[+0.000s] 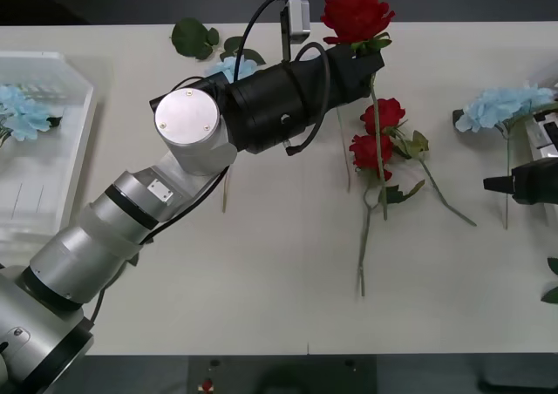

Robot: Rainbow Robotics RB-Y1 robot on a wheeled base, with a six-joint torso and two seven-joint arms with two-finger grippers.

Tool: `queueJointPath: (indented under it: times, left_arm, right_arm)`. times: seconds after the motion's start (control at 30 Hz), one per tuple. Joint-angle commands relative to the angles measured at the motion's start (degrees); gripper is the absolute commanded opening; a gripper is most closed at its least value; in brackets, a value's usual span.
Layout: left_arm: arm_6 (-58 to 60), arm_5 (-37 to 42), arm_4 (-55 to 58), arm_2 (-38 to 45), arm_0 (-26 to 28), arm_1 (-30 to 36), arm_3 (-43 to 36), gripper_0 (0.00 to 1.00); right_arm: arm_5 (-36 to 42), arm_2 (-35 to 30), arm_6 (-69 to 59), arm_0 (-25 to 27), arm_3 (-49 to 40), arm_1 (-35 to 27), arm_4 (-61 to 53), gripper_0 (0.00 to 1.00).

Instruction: Put the red flowers into the right box and the blue flowers into the left box

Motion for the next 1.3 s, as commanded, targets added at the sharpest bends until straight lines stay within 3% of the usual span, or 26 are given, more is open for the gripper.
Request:
queueJointPath:
  times: [0.03, 0.37, 0.57, 0.7, 0.83, 1.0, 1.3]
  left_arm:
    - [0.59, -0.61, 1.17, 0.74, -2.32, -0.24, -1.11, 0.00]
    - [0.23, -2.19, 1.43, 0.82, -2.23, -0.15, -1.11, 0.00]
    - [0.15, -2.19, 1.52, 0.82, -2.32, -0.06, -1.11, 0.00]
    - [0.15, -2.36, 1.61, 0.82, -2.32, -0.06, -1.11, 0.00]
    - [0.15, -2.45, 1.69, 0.91, -2.23, -0.06, -1.11, 0.00]
    - [0.15, -2.54, 1.87, 0.91, -2.23, 0.02, -1.11, 0.00]
    - [0.15, -2.72, 2.31, 0.82, -2.23, 0.02, -1.11, 0.00]
  right_arm:
    - [5.68, -1.41, 1.21, -3.26, -0.25, -4.77, -0.86, 1.00]
    - [19.75, -4.75, 1.21, -2.74, -8.78, -14.08, -10.36, 1.00]
    - [17.55, -6.77, 1.21, 2.98, -20.73, -17.51, -22.57, 1.00]
    - [13.42, -13.89, 1.21, 10.18, -30.31, -17.34, -23.98, 1.00]
    - [7.00, -21.36, 1.21, 18.97, -41.56, -14.96, -23.89, 1.00]
    - [-0.21, -23.73, 1.21, 25.48, -52.02, -11.09, -21.43, 1.00]
    - [-7.06, -23.65, 1.21, 26.88, -57.56, -1.25, -10.44, 1.00]
